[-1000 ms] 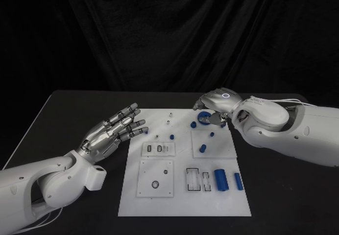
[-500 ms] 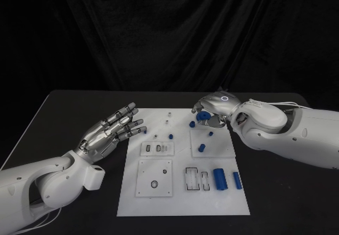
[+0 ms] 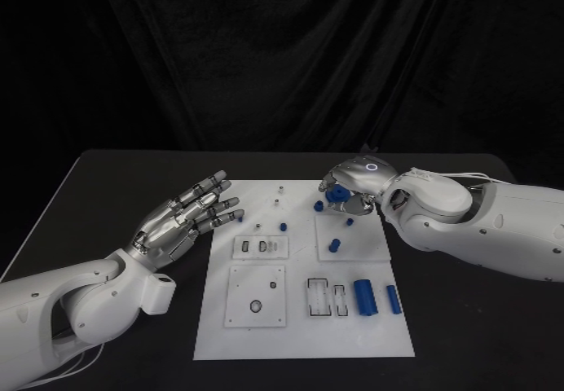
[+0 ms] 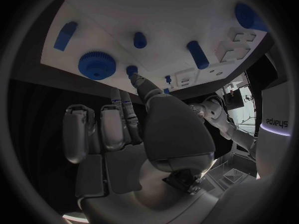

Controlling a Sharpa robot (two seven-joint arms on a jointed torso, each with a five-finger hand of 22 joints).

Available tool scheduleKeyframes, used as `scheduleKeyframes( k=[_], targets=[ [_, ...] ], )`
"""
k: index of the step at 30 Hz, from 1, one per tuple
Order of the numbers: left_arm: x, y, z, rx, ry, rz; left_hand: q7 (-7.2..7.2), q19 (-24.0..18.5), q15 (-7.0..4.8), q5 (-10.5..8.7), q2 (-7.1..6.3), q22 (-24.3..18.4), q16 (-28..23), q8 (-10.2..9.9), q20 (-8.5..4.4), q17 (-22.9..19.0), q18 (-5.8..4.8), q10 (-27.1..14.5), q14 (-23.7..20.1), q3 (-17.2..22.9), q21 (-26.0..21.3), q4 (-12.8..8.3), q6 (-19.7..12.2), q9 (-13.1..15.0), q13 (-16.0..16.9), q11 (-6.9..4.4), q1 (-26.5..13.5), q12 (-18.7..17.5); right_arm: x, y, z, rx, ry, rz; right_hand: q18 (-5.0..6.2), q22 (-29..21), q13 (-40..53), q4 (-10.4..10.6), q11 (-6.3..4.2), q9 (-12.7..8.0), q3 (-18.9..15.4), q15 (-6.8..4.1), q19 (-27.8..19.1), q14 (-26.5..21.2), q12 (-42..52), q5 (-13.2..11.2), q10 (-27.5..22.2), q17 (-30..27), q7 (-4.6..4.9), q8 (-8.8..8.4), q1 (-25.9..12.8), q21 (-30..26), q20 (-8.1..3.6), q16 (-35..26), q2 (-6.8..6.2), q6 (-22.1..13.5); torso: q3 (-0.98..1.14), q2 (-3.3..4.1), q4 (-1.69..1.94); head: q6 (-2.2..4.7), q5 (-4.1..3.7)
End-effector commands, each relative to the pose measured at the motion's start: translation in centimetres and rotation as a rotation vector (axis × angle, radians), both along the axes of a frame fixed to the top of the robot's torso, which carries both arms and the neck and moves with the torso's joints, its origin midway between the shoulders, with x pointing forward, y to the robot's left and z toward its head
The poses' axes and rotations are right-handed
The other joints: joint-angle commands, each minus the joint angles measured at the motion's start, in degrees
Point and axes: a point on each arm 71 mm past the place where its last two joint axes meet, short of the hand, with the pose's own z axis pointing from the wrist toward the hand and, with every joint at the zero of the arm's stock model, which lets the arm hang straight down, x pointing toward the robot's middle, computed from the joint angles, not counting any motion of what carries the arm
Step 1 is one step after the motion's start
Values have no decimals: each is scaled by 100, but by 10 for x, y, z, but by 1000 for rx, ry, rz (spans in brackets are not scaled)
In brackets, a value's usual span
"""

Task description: Assemble the parts on the task board

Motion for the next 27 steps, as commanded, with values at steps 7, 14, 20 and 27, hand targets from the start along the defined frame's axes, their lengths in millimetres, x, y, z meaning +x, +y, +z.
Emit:
scheduleKeyframes(
  k=[7,14,20,27],
  targets=[
    [-1,4,14,-148,-150,35,63,-26,-12,-3,14,-5,-8,-14,8,1,-51,25,-33,54,-24,-13,12,10,9,17,-65,21,3,6,-11,29,4,31,-48,-12,-10,23,38,17,184,40,-29,87,-88,272,13,18,48,-90,78,-31,24,-8,8,68,-4,2,31,-32,-11],
    [0,5,13,-145,-148,34,72,-30,-12,-1,16,-7,-11,-12,8,0,-51,24,-37,62,-27,-16,18,11,9,19,-69,20,4,11,-15,51,-13,57,-48,-11,-11,35,39,17,213,42,-29,89,-102,282,20,26,72,-114,71,-32,25,-7,-3,59,2,4,-2,-54,42],
    [0,5,13,-143,-146,36,87,-35,-10,1,22,-10,-14,-10,8,-1,-51,25,-43,77,-31,-19,22,11,9,24,-76,20,5,11,-16,53,-16,64,-42,-37,-10,71,44,13,264,47,-44,83,-141,175,19,19,105,-185,51,-45,31,-17,-44,12,9,8,13,-58,33],
    [1,5,12,-137,-140,33,92,-36,-10,0,24,-11,-14,-10,8,-1,-52,31,-44,83,-32,-21,24,12,11,27,-79,21,7,13,-17,41,-2,62,-31,-85,-8,106,47,23,292,49,-70,65,-157,114,23,-35,105,-194,37,-66,34,-43,-38,37,8,7,13,-63,29]
  ],
)
